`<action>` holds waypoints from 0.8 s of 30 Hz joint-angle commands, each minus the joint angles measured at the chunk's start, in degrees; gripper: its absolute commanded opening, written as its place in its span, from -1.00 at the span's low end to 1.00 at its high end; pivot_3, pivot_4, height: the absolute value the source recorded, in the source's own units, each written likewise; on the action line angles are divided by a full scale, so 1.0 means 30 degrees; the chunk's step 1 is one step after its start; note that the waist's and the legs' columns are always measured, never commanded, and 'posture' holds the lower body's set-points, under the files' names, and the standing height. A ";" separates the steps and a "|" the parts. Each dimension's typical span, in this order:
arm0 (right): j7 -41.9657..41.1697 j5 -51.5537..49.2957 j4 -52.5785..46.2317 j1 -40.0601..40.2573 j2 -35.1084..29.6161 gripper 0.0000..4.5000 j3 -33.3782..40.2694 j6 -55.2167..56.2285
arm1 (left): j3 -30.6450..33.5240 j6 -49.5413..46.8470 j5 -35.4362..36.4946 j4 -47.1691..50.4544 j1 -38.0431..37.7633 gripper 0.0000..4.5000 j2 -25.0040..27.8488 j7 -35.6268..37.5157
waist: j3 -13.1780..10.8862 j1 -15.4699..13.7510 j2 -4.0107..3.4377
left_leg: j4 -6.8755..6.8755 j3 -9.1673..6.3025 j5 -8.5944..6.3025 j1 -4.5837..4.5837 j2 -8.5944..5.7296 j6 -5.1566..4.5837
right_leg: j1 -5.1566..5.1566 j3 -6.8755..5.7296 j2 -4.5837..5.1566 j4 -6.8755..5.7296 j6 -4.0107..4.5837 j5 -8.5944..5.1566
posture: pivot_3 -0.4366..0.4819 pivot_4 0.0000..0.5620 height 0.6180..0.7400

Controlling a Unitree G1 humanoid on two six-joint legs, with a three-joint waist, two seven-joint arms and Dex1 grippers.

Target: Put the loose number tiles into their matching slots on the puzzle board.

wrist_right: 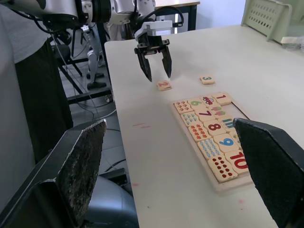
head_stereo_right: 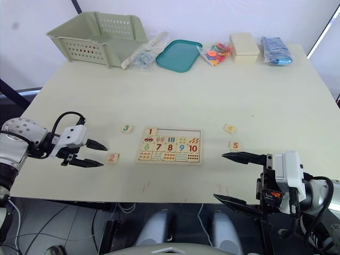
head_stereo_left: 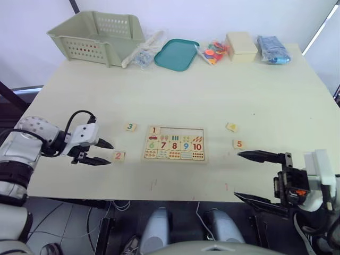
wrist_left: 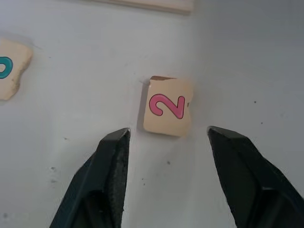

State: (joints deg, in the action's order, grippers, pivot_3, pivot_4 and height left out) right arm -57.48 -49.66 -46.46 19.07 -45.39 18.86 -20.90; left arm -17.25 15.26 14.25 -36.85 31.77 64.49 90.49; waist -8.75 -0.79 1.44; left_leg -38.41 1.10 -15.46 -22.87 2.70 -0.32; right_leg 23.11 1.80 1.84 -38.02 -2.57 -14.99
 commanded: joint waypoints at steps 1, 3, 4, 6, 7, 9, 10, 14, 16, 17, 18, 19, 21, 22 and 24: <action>0.0056 -0.0071 -0.0607 0.0078 0.0074 1.00 0.0209 0.0347 | 0.0050 0.0798 -0.0328 -0.0513 0.0473 0.16 -0.0201 0.0669 | 0.0000 0.0008 0.0000 | 0.0000 -0.0001 0.0000 0.0000 0.0000 0.0000 | 0.0000 0.0000 0.0000 0.0000 0.0000 0.0000 | -0.05 -0.47 1.00; 0.0122 -0.0052 -0.0634 0.0109 0.0110 1.00 0.0221 0.0367 | 0.0054 0.1024 -0.0520 -0.0835 0.0659 0.16 -0.0431 0.0669 | 0.0001 0.0008 0.0001 | -0.0001 -0.0001 0.0000 0.0000 0.0000 0.0000 | 0.0000 0.0000 -0.0001 -0.0002 0.0000 0.0000 | -0.05 -0.47 1.00; 0.0142 -0.0043 -0.0651 0.0132 0.0126 1.00 0.0220 0.0372 | 0.0028 0.1112 -0.0570 -0.0952 0.0722 0.16 -0.0494 0.0669 | 0.0001 0.0010 0.0002 | -0.0001 -0.0001 0.0000 0.0000 0.0000 0.0000 | 0.0000 0.0000 -0.0001 -0.0001 0.0000 0.0000 | -0.05 -0.47 1.00; 0.0168 -0.0009 -0.0686 0.0171 0.0149 1.00 0.0197 0.0388 | -0.0057 0.1429 -0.0707 -0.1208 0.0845 0.16 -0.0591 0.0669 | 0.0001 0.0015 0.0002 | -0.0001 -0.0001 0.0000 0.0000 0.0000 0.0000 | 0.0000 0.0000 -0.0002 -0.0002 0.0000 0.0000 | -0.05 -0.47 1.00; 0.0177 0.0004 -0.0696 0.0181 0.0157 1.00 0.0191 0.0395 | -0.0087 0.1572 -0.0770 -0.1337 0.0911 0.16 -0.0643 0.0669 | 0.0001 0.0027 0.0001 | -0.0001 -0.0001 0.0000 0.0000 0.0001 0.0000 | 0.0000 0.0000 -0.0003 -0.0002 0.0000 0.0000 | -0.05 -0.47 1.00; 0.0218 -0.0006 -0.0732 0.0192 0.0171 1.00 0.0190 0.0387 | -0.0166 0.1660 -0.0808 -0.1549 0.1057 0.16 -0.0747 0.0669 | 0.0001 0.0024 0.0001 | -0.0001 -0.0004 0.0000 0.0002 0.0001 0.0000 | 0.0000 -0.0001 -0.0003 -0.0007 0.0000 0.0000 | -0.05 -0.47 1.00; 0.0235 0.0005 -0.0755 0.0222 0.0191 1.00 0.0190 0.0396 | -0.0214 0.1686 -0.0776 -0.1632 0.1110 0.16 -0.0790 0.0669 | 0.0001 0.0022 0.0001 | -0.0001 -0.0004 0.0000 0.0002 0.0001 0.0000 | 0.0000 -0.0001 -0.0003 -0.0008 0.0000 0.0000 | -0.05 -0.47 1.00; 0.0265 0.0091 -0.0804 0.0399 0.0300 1.00 0.0196 0.0452 | -0.0453 0.1945 -0.0441 -0.1824 0.0917 0.16 -0.0813 0.0669 | 0.0001 0.0022 0.0002 | -0.0002 -0.0003 0.0000 0.0001 0.0000 0.0000 | 0.0000 -0.0001 -0.0002 -0.0007 0.0000 0.0000 | -0.05 -0.47 1.00; 0.0291 0.0114 -0.0832 0.0451 0.0343 1.00 0.0200 0.0454 | -0.0464 0.2392 -0.0465 -0.2074 0.0633 0.16 -0.0840 0.0669 | 0.0002 0.0022 0.0001 | -0.0002 -0.0004 0.0000 0.0002 0.0001 0.0000 | 0.0000 -0.0001 -0.0002 -0.0009 0.0000 0.0000 | -0.05 -0.47 1.00; 0.0309 0.0124 -0.0835 0.0464 0.0353 1.00 0.0202 0.0459 | -0.0427 0.2625 -0.0511 -0.2262 0.0548 0.16 -0.0895 0.0669 | 0.0002 0.0025 0.0001 | -0.0002 -0.0003 0.0000 0.0003 0.0001 0.0000 | 0.0000 -0.0001 -0.0001 -0.0008 0.0000 0.0000 | -0.05 -0.47 1.00; 0.0315 0.0125 -0.0857 0.0510 0.0357 1.00 0.0230 0.0473 | -0.0284 0.2662 -0.0494 -0.2403 0.0479 0.16 -0.0987 0.0669 | 0.0002 0.0027 0.0000 | -0.0002 -0.0003 0.0000 0.0004 0.0001 0.0000 | 0.0000 -0.0001 -0.0001 -0.0008 0.0000 0.0000 | -0.05 -0.47 1.00; 0.0326 0.0125 -0.0878 0.0545 0.0358 1.00 0.0245 0.0481 | -0.0208 0.2557 -0.0360 -0.2451 0.0380 0.16 -0.1042 0.0669 | 0.0003 0.0030 -0.0001 | -0.0001 -0.0002 0.0000 0.0005 0.0001 0.0000 | 0.0000 -0.0001 -0.0001 -0.0008 0.0000 0.0000 | -0.05 -0.47 1.00; 0.0324 0.0106 -0.0930 0.0637 0.0354 1.00 0.0299 0.0501 | -0.0096 0.2571 -0.0111 -0.2396 0.0114 0.16 -0.1067 0.0669 | 0.0005 0.0042 -0.0004 | -0.0001 -0.0002 0.0000 0.0009 0.0001 -0.0001 | 0.0000 -0.0001 -0.0002 -0.0011 0.0001 0.0000 | -0.05 -0.47 1.00; 0.0332 0.0087 -0.0943 0.0666 0.0347 1.00 0.0332 0.0511 | -0.0094 0.2511 0.0071 -0.2308 -0.0027 0.16 -0.1040 0.0669 | 0.0005 0.0041 -0.0004 | -0.0001 -0.0002 0.0000 0.0010 0.0001 0.0000 | 0.0000 0.0000 -0.0001 -0.0012 0.0000 0.0000 | -0.05 -0.47 1.00; 0.0351 0.0089 -0.0946 0.0700 0.0325 1.00 0.0350 0.0529 | -0.0016 0.2540 0.0236 -0.2380 -0.0187 0.16 -0.1073 0.0669 | 0.0005 0.0048 -0.0005 | -0.0001 0.0001 0.0000 0.0010 0.0001 -0.0001 | -0.0001 0.0001 0.0000 -0.0011 0.0000 0.0000 | -0.05 -0.47 1.00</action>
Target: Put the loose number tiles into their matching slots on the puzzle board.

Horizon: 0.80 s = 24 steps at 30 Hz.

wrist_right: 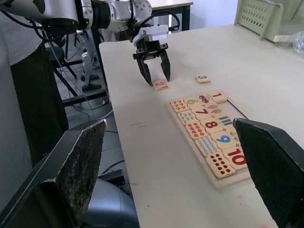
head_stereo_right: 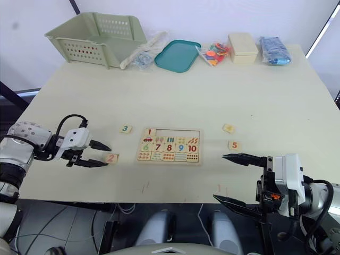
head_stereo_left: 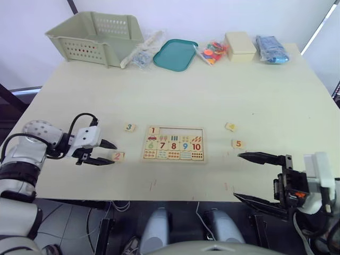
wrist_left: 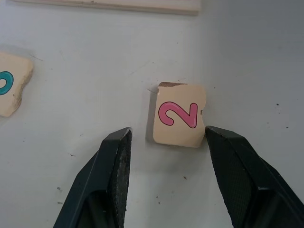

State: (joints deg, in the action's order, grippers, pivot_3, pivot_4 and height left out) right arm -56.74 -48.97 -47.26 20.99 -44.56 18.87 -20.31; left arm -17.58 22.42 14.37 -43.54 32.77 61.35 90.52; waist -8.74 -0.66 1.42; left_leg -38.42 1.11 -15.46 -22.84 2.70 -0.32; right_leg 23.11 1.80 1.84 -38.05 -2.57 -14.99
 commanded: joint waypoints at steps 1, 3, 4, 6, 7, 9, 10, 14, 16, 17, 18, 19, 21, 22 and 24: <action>0.0115 -0.0139 -0.0682 0.0073 0.0047 1.00 0.0346 0.0341 | 0.0126 0.0298 0.0301 -0.0246 -0.0624 0.16 -0.0050 0.0660 | 0.0001 -0.0002 0.0000 | 0.0000 -0.0001 0.0000 0.0000 0.0000 0.0000 | 0.0000 0.0000 -0.0001 0.0000 0.0000 0.0000 | -0.05 -0.47 1.00; 0.0131 -0.0153 -0.0687 0.0094 0.0019 1.00 0.0367 0.0342 | 0.0305 0.0461 0.0492 -0.0467 -0.0806 0.16 -0.0177 0.0660 | 0.0002 -0.0002 -0.0002 | 0.0000 -0.0001 0.0000 0.0002 0.0000 0.0000 | 0.0000 0.0000 0.0000 -0.0001 0.0000 0.0000 | -0.05 -0.47 1.00; 0.0139 -0.0174 -0.0688 0.0101 -0.0001 1.00 0.0389 0.0345 | 0.0335 0.0532 0.0591 -0.0533 -0.0916 0.16 -0.0202 0.0660 | 0.0003 -0.0002 -0.0003 | 0.0000 -0.0002 0.0000 0.0002 0.0000 0.0000 | 0.0000 0.0000 0.0000 -0.0002 0.0001 0.0000 | -0.05 -0.47 1.00; 0.0161 -0.0217 -0.0693 0.0112 -0.0052 1.00 0.0431 0.0342 | 0.0470 0.0931 0.0630 -0.0858 -0.1088 0.16 -0.0318 0.0660 | 0.0004 -0.0005 -0.0004 | 0.0000 0.0001 0.0000 0.0003 0.0000 0.0000 | 0.0000 0.0000 0.0000 -0.0001 0.0000 0.0000 | -0.05 -0.47 1.00; 0.0153 -0.0234 -0.0692 0.0141 -0.0071 1.00 0.0464 0.0350 | 0.0498 0.1015 0.0659 -0.1007 -0.1160 0.16 -0.0358 0.0660 | 0.0006 -0.0003 -0.0007 | 0.0000 0.0000 0.0000 0.0004 0.0000 0.0000 | -0.0001 0.0000 0.0000 -0.0001 0.0000 0.0000 | -0.05 -0.47 1.00; 0.0118 -0.0257 -0.0686 0.0205 -0.0092 1.00 0.0527 0.0372 | 0.0493 0.1092 0.0705 -0.1191 -0.1228 0.16 -0.0393 0.0660 | 0.0011 -0.0005 -0.0016 | 0.0000 0.0001 0.0000 0.0006 0.0000 0.0000 | -0.0002 0.0000 0.0000 -0.0001 0.0000 0.0000 | -0.05 -0.47 1.00; 0.0120 -0.0270 -0.0695 0.0230 -0.0107 1.00 0.0552 0.0361 | 0.0517 0.1299 0.0681 -0.1334 -0.1274 0.16 -0.0439 0.0660 | 0.0014 -0.0004 -0.0021 | 0.0000 0.0001 0.0000 0.0007 0.0000 0.0000 | -0.0002 0.0000 0.0000 -0.0002 0.0000 0.0000 | -0.05 -0.47 1.00; 0.0156 -0.0270 -0.0758 0.0349 -0.0117 1.00 0.0577 0.0366 | 0.0747 0.1690 0.0588 -0.1802 -0.1115 0.16 -0.0840 0.0660 | 0.0038 -0.0009 -0.0062 | 0.0001 0.0005 0.0000 0.0013 0.0000 0.0000 | -0.0004 0.0003 0.0000 -0.0002 0.0000 0.0000 | -0.05 -0.47 1.00; 0.0165 -0.0255 -0.0768 0.0382 -0.0119 1.00 0.0574 0.0382 | 0.0787 0.1652 0.0591 -0.1857 -0.1053 0.16 -0.1005 0.0660 | 0.0064 -0.0034 -0.0104 | 0.0000 0.0006 0.0000 0.0014 -0.0001 0.0000 | -0.0008 0.0003 0.0002 -0.0001 0.0000 0.0000 | -0.05 -0.47 1.00; 0.0173 -0.0255 -0.0774 0.0390 -0.0125 1.00 0.0576 0.0385 | 0.0812 0.1624 0.0587 -0.1867 -0.1039 0.16 -0.1075 0.0660 | 0.0066 -0.0044 -0.0105 | -0.0001 0.0006 0.0000 0.0014 -0.0003 0.0000 | -0.0009 0.0002 0.0003 -0.0001 -0.0001 0.0001 | -0.05 -0.47 1.00; 0.0172 -0.0263 -0.0784 0.0413 -0.0132 1.00 0.0598 0.0386 | 0.0845 0.1639 0.0554 -0.1861 -0.1047 0.16 -0.1133 0.0660 | 0.0070 -0.0047 -0.0109 | -0.0001 0.0005 0.0000 0.0014 -0.0003 0.0000 | -0.0010 0.0002 0.0002 -0.0001 -0.0001 0.0001 | -0.05 -0.47 1.00; 0.0173 -0.0268 -0.0792 0.0429 -0.0137 1.00 0.0613 0.0387 | 0.0874 0.1649 0.0532 -0.1857 -0.1055 0.16 -0.1173 0.0660 | 0.0073 -0.0048 -0.0115 | -0.0001 0.0005 0.0000 0.0014 -0.0003 0.0000 | -0.0011 0.0003 0.0003 -0.0001 -0.0001 0.0001 | -0.05 -0.47 1.00; 0.0189 -0.0261 -0.0804 0.0452 -0.0154 1.00 0.0635 0.0377 | 0.0904 0.1617 0.0508 -0.1834 -0.1063 0.16 -0.1235 0.0660 | 0.0081 -0.0054 -0.0127 | -0.0001 0.0005 0.0000 0.0014 -0.0006 0.0000 | -0.0013 0.0003 0.0006 0.0000 -0.0002 0.0001 | -0.05 -0.47 1.00; 0.0205 -0.0262 -0.0809 0.0451 -0.0161 1.00 0.0637 0.0372 | 0.0914 0.1638 0.0487 -0.1839 -0.1064 0.16 -0.1252 0.0660 | 0.0083 -0.0053 -0.0130 | -0.0002 0.0005 0.0000 0.0014 -0.0006 0.0000 | -0.0013 0.0003 0.0006 0.0000 -0.0002 0.0001 | -0.05 -0.47 1.00; 0.0226 -0.0275 -0.0843 0.0492 -0.0165 1.00 0.0663 0.0376 | 0.0947 0.1683 0.0483 -0.1816 -0.1092 0.16 -0.1264 0.0660 | 0.0087 -0.0053 -0.0136 | -0.0002 0.0005 0.0000 0.0014 -0.0006 0.0000 | -0.0013 0.0003 0.0006 0.0000 -0.0002 0.0001 | -0.05 -0.47 1.00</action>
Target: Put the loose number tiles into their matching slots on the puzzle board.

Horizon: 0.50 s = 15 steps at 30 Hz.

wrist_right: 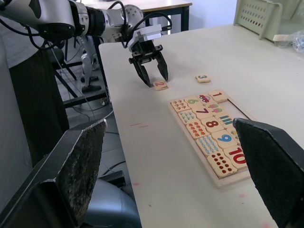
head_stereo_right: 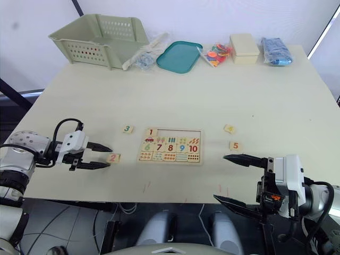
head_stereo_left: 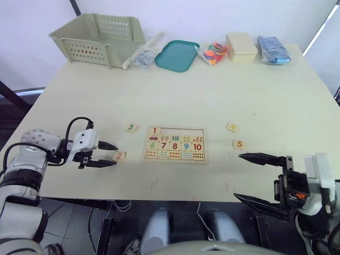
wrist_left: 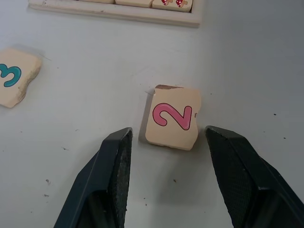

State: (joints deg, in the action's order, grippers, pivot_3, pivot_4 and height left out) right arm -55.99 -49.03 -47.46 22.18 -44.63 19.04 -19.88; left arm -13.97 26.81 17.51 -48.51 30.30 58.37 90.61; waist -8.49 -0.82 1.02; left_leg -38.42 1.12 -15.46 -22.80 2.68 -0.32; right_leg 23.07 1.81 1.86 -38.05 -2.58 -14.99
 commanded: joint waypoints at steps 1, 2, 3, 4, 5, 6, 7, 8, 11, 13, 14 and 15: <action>-0.0015 -0.0242 -0.0792 0.0125 -0.0134 1.00 0.0612 0.0244 | -0.0244 0.0236 -0.0560 -0.0144 -0.0278 0.16 -0.0291 0.0631 | 0.0003 0.0000 -0.0004 | 0.0000 0.0000 0.0000 0.0000 0.0000 0.0000 | 0.0000 0.0000 0.0000 0.0000 0.0000 0.0000 | -0.05 -0.47 1.00; -0.0006 -0.0228 -0.0802 0.0151 -0.0126 1.00 0.0615 0.0256 | -0.0240 0.0247 -0.0553 -0.0111 -0.0283 0.16 -0.0318 0.0631 | 0.0004 -0.0001 -0.0005 | 0.0000 0.0000 0.0000 0.0000 0.0000 0.0000 | 0.0000 0.0000 0.0000 0.0000 0.0000 0.0000 | -0.05 -0.47 1.00; 0.0007 -0.0211 -0.0809 0.0164 -0.0122 1.00 0.0608 0.0261 | -0.0258 0.0241 -0.0535 -0.0063 -0.0289 0.16 -0.0335 0.0631 | 0.0004 -0.0001 -0.0006 | 0.0000 0.0000 0.0000 0.0000 0.0000 0.0000 | 0.0000 0.0000 -0.0001 0.0000 0.0000 0.0000 | -0.05 -0.47 1.00; 0.0025 -0.0202 -0.0822 0.0166 -0.0119 1.00 0.0599 0.0261 | -0.0284 0.0254 -0.0503 -0.0012 -0.0299 -0.07 -0.0339 0.0631 | 0.0008 -0.0008 -0.0014 | 0.0000 0.0000 0.0000 0.0000 -0.0001 0.0000 | 0.0000 0.0000 0.0000 0.0000 0.0000 0.0000 | -0.05 -0.47 1.00; 0.0033 -0.0190 -0.0830 0.0189 -0.0110 1.00 0.0596 0.0267 | -0.0275 0.0257 -0.0474 0.0069 -0.0306 -0.19 -0.0349 0.0631 | 0.0011 -0.0013 -0.0018 | 0.0000 0.0000 0.0000 0.0000 -0.0001 0.0000 | -0.0001 0.0000 0.0001 0.0000 0.0000 0.0000 | -0.05 -0.47 1.00; 0.0038 -0.0161 -0.0837 0.0217 -0.0094 1.00 0.0583 0.0280 | -0.0256 0.0227 -0.0442 0.0159 -0.0305 -0.33 -0.0343 0.0631 | 0.0012 -0.0016 -0.0019 | 0.0000 -0.0001 0.0000 0.0000 -0.0002 0.0000 | -0.0001 0.0000 0.0001 0.0000 0.0000 0.0000 | -0.05 -0.47 1.00; 0.0051 -0.0144 -0.0847 0.0233 -0.0082 1.00 0.0569 0.0283 | -0.0245 0.0178 -0.0417 0.0233 -0.0297 -0.49 -0.0322 0.0631 | 0.0015 -0.0017 -0.0022 | 0.0000 -0.0001 0.0000 0.0000 -0.0002 0.0000 | -0.0001 0.0000 0.0001 0.0000 0.0000 0.0000 | -0.05 -0.47 1.00; 0.0058 -0.0134 -0.0854 0.0247 -0.0071 1.00 0.0563 0.0287 | -0.0236 0.0124 -0.0404 0.0293 -0.0286 -0.52 -0.0296 0.0631 | 0.0016 -0.0007 -0.0022 | -0.0001 -0.0002 0.0000 0.0002 -0.0002 0.0000 | -0.0002 -0.0001 0.0001 -0.0003 0.0000 0.0001 | -0.05 -0.47 1.00; 0.0124 -0.0046 -0.0881 0.0277 0.0012 1.00 0.0488 0.0343 | -0.0180 -0.0069 -0.0332 0.0755 -0.0178 -0.53 0.0130 0.0631 | 0.0016 -0.0009 -0.0022 | -0.0001 -0.0003 0.0000 0.0003 -0.0002 0.0000 | -0.0002 0.0000 0.0000 -0.0002 0.0000 0.0000 | -0.05 -0.47 1.00; 0.0230 0.0048 -0.0887 0.0278 0.0129 1.00 0.0428 0.0422 | -0.0112 -0.1009 0.0068 0.1882 0.0012 -0.53 0.0632 0.0631 | 0.0017 -0.0001 -0.0021 | -0.0001 -0.0003 0.0000 0.0002 -0.0001 0.0000 | -0.0002 -0.0001 -0.0001 -0.0002 0.0000 0.0000 | -0.05 -0.47 1.00; 0.0294 0.0104 -0.0888 0.0278 0.0189 1.00 0.0396 0.0458 | -0.0074 -0.1470 0.0264 0.2515 0.0123 -0.53 0.0856 0.0631 | 0.0013 0.0001 -0.0014 | -0.0001 -0.0003 0.0000 0.0003 -0.0001 0.0000 | -0.0002 -0.0001 -0.0001 -0.0002 0.0000 0.0000 | -0.05 -0.47 1.00; 0.0356 0.0168 -0.0883 0.0283 0.0252 1.00 0.0381 0.0504 | 0.0195 -0.2458 0.0461 0.3346 0.0360 -0.53 0.0971 0.0631 | 0.0013 0.0008 -0.0005 | -0.0001 -0.0006 0.0000 0.0001 0.0000 0.0000 | -0.0001 -0.0001 -0.0005 -0.0003 0.0000 0.0000 | -0.05 -0.47 1.00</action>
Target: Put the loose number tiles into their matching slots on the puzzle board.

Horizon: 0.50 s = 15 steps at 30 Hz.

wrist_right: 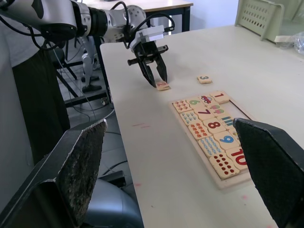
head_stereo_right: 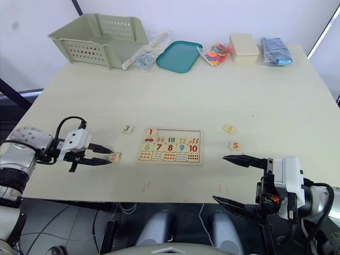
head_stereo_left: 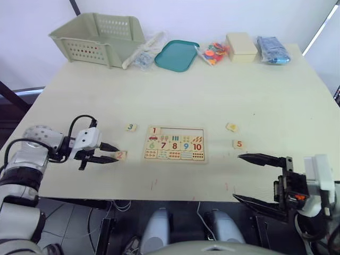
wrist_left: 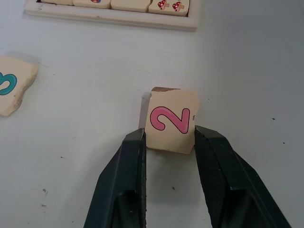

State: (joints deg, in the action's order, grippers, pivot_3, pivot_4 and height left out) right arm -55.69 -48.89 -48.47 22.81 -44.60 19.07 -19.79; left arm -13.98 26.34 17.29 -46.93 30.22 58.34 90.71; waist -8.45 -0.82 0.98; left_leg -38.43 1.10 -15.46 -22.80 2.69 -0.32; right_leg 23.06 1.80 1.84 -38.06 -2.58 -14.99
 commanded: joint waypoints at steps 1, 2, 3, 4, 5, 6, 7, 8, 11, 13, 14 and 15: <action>0.0363 0.0266 -0.0561 0.0116 0.0377 1.00 0.0306 0.0572 | 0.0261 -0.3447 0.0455 0.4190 0.0828 -0.53 0.1330 0.0596 | -0.0015 0.0005 0.0038 | 0.0000 -0.0002 0.0000 -0.0003 0.0001 0.0000 | 0.0001 -0.0002 0.0000 0.0000 0.0000 0.0000 | -0.05 -0.47 1.00; 0.0459 0.0385 -0.0576 0.0139 0.0513 1.00 0.0260 0.0663 | 0.0154 -0.4558 0.0542 0.5454 0.1191 -0.53 0.1714 0.0596 | -0.0021 0.0017 0.0066 | -0.0001 -0.0011 0.0000 -0.0013 0.0003 0.0000 | 0.0004 -0.0007 -0.0003 0.0000 0.0000 0.0000 | -0.05 -0.47 1.00; 0.0562 0.0444 -0.0553 0.0158 0.0693 1.00 0.0273 0.0768 | 0.0046 -0.5824 0.0371 0.6458 0.1980 -0.53 0.1764 0.0596 | -0.0022 0.0016 0.0068 | -0.0002 -0.0017 0.0000 -0.0015 0.0005 0.0000 | 0.0004 -0.0011 -0.0008 0.0000 0.0001 0.0000 | -0.05 -0.47 1.00; 0.0609 0.0578 -0.0506 0.0175 0.0830 1.00 0.0254 0.0888 | -0.0093 -0.7125 0.0308 0.7254 0.2679 -0.53 0.1740 0.0596 | -0.0027 0.0014 0.0076 | -0.0002 -0.0019 0.0000 -0.0016 0.0007 0.0000 | 0.0004 -0.0012 -0.0011 0.0001 0.0001 0.0000 | -0.05 -0.47 1.00; 0.0670 0.0701 -0.0440 0.0137 0.0935 1.00 0.0237 0.0985 | -0.0258 -0.8372 0.0214 0.7866 0.3363 -0.53 0.1629 0.0596 | -0.0039 -0.0060 0.0098 | -0.0002 -0.0018 0.0000 -0.0019 0.0007 0.0000 | 0.0005 -0.0012 -0.0011 0.0001 0.0001 -0.0001 | -0.05 -0.47 1.00; 0.0720 0.0805 -0.0392 0.0099 0.1036 1.00 0.0212 0.1055 | -0.0360 -0.9300 -0.0067 0.8339 0.3854 -0.53 0.1526 0.0596 | -0.0040 -0.0115 0.0120 | -0.0010 -0.0036 0.0000 -0.0034 0.0006 0.0001 | 0.0003 -0.0030 -0.0011 0.0001 0.0001 -0.0001 | -0.05 -0.47 1.00; 0.0769 0.0923 -0.0364 0.0037 0.1110 1.00 0.0184 0.1122 | -0.0574 -0.9905 -0.0498 0.8860 0.4272 -0.53 0.1468 0.0595 | -0.0036 -0.0068 0.0121 | -0.0032 -0.0054 0.0000 -0.0055 0.0002 0.0001 | 0.0001 -0.0050 -0.0008 0.0008 -0.0002 -0.0001 | -0.05 -0.47 1.00; 0.0808 0.0925 -0.0374 -0.0003 0.1164 1.00 0.0217 0.1174 | -0.0926 -1.1000 -0.0966 0.9418 0.4847 -0.53 0.1366 0.0595 | -0.0034 -0.0017 0.0114 | -0.0032 -0.0040 0.0000 -0.0046 -0.0002 0.0001 | -0.0001 -0.0030 -0.0006 0.0013 -0.0004 -0.0001 | -0.05 -0.47 1.00; 0.0971 0.0896 -0.0444 -0.0064 0.1310 1.00 0.0299 0.1311 | -0.1874 -1.3368 -0.2846 1.0381 0.6555 -0.53 0.0738 0.0091 | -0.0042 0.0089 0.0101 | -0.0022 -0.0032 0.0000 -0.0034 -0.0002 0.0000 | 0.0003 -0.0012 -0.0020 0.0008 -0.0012 -0.0008 | -0.05 -0.47 1.00; 0.1056 0.1035 -0.0502 0.0074 0.1475 1.00 0.0408 0.1490 | -0.2558 -1.4660 -0.4139 1.0983 0.7470 -0.53 0.0361 -0.0129 | -0.0043 0.0143 0.0103 | -0.0021 -0.0043 0.0000 -0.0030 0.0000 0.0001 | 0.0006 -0.0002 -0.0039 0.0002 -0.0010 -0.0008 | -0.05 -0.47 1.00; 0.1133 0.1138 -0.0538 0.0135 0.1574 1.00 0.0426 0.1569 | -0.2891 -1.5272 -0.4680 1.1198 0.7861 -0.53 0.0174 -0.0090 | -0.0045 0.0172 0.0103 | -0.0021 -0.0047 0.0000 -0.0029 0.0000 0.0001 | 0.0006 0.0000 -0.0044 0.0001 -0.0009 -0.0008 | -0.05 -0.47 1.00; 0.1174 0.1240 -0.0601 0.0318 0.1705 1.00 0.0490 0.1678 | -0.3136 -1.6061 -0.4990 1.1382 0.8226 -0.53 -0.0125 -0.0075 | -0.0044 0.0176 0.0103 | -0.0021 -0.0046 0.0000 -0.0030 0.0000 0.0001 | 0.0009 0.0003 -0.0044 0.0001 -0.0009 -0.0008 | -0.05 -0.47 1.00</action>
State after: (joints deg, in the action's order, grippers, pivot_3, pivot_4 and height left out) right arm -52.51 -45.19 -48.48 23.44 -39.92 19.13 -16.31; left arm -23.32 -18.83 4.31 -14.73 53.21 57.83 90.22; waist -8.58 -0.29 1.29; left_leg -38.49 0.96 -15.46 -22.89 2.69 -0.32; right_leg 23.09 1.82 1.71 -38.05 -2.60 -15.01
